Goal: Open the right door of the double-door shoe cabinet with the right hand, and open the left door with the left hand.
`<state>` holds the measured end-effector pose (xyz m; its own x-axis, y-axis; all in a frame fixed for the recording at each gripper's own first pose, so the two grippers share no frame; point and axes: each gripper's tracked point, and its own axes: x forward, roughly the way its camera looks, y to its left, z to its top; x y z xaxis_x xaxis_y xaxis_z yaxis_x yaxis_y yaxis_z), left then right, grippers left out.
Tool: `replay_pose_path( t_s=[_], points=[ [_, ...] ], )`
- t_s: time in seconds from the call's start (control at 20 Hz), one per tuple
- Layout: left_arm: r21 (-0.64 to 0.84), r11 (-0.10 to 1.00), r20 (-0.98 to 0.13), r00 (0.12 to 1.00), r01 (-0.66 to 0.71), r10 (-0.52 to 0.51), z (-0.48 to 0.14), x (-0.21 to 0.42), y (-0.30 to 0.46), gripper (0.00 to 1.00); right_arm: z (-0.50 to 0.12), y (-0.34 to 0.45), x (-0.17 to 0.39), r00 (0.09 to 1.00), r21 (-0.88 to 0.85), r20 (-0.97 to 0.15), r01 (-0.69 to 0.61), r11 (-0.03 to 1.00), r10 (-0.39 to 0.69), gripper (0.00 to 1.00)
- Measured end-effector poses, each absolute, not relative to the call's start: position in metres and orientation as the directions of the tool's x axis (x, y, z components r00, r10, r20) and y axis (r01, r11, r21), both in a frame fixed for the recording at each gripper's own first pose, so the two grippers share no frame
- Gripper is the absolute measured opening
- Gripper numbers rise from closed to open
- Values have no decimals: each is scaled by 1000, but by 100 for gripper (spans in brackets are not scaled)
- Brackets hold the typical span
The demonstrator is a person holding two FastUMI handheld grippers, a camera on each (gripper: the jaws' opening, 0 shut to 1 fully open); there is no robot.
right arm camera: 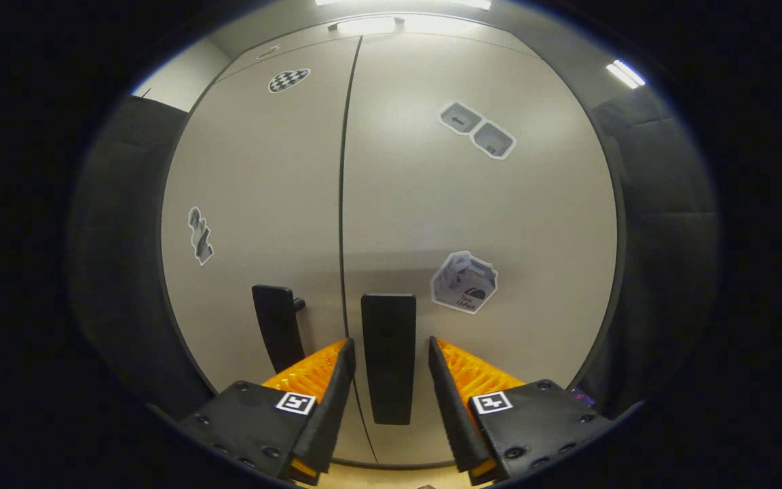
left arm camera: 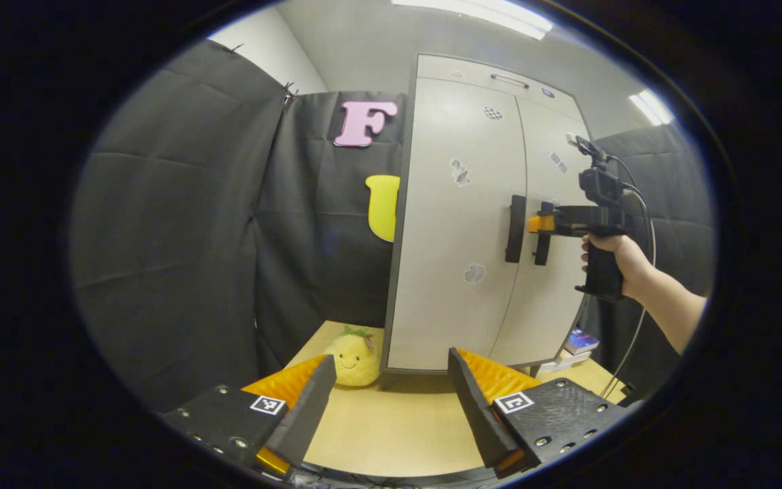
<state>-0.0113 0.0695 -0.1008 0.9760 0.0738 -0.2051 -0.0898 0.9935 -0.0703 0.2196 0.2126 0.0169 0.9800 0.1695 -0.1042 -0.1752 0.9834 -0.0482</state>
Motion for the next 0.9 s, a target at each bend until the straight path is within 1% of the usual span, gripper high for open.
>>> replay_pose_path(
  t_s=[0.05,0.15,0.2,0.25,0.3,0.35,0.4,0.45,0.5,0.55,0.6,0.65,0.7,0.75,0.8,0.9],
  points=[
    [-68,993,-202,976,-92,76,-102,-12,71,94,14,214,222,979,-45,-111,-176,983,170,63],
    [-67,994,-183,980,-90,77,-96,-10,74,94,16,213,220,979,-19,-115,-171,985,167,37],
    [-64,994,-177,981,-90,77,-94,-11,75,94,15,214,221,979,-12,-118,-170,985,167,35],
    [-59,994,-174,982,-89,78,-94,-11,75,94,16,213,220,979,-10,-115,-168,986,166,36],
    [-53,995,-174,982,-89,78,-94,-10,75,94,15,213,221,980,-14,-106,-172,985,170,30],
    [-47,995,-174,982,-88,78,-94,-10,75,94,15,214,220,978,-15,-99,-185,983,182,30],
    [-44,995,-176,981,-86,77,-95,-10,75,94,13,213,221,975,-14,-100,-202,979,199,22],
    [-44,996,-181,981,-82,72,-98,-10,73,95,10,212,229,970,-4,-110,-217,976,215,17],
    [-45,996,-185,980,-77,67,-100,-10,71,94,14,214,219,964,-5,-125,-239,971,236,7],
    [-47,996,-189,980,-70,60,-100,-10,69,95,13,213,220,957,-13,-140,-258,966,254,6],
    [-46,997,-192,980,-65,55,-100,-10,67,94,13,214,218,955,-14,-136,-266,964,262,3],
    [-44,997,-193,980,-59,50,-100,-10,65,94,14,214,216,954,-15,-131,-272,962,268,7],
    [-41,998,-193,980,-53,44,-99,-8,62,95,14,213,213,953,-17,-129,-278,961,273,3],
    [-36,998,-192,981,-48,41,-97,-10,59,95,14,212,209,951,-15,-129,-284,959,280,3],
    [-29,998,-188,981,-47,41,-97,-10,55,95,14,211,203,948,-13,-133,-294,956,289,6],
    [-19,999,-181,983,-39,34,-98,-9,53,94,13,206,192,936,-14,-148,-324,946,318,6]
  ],
)
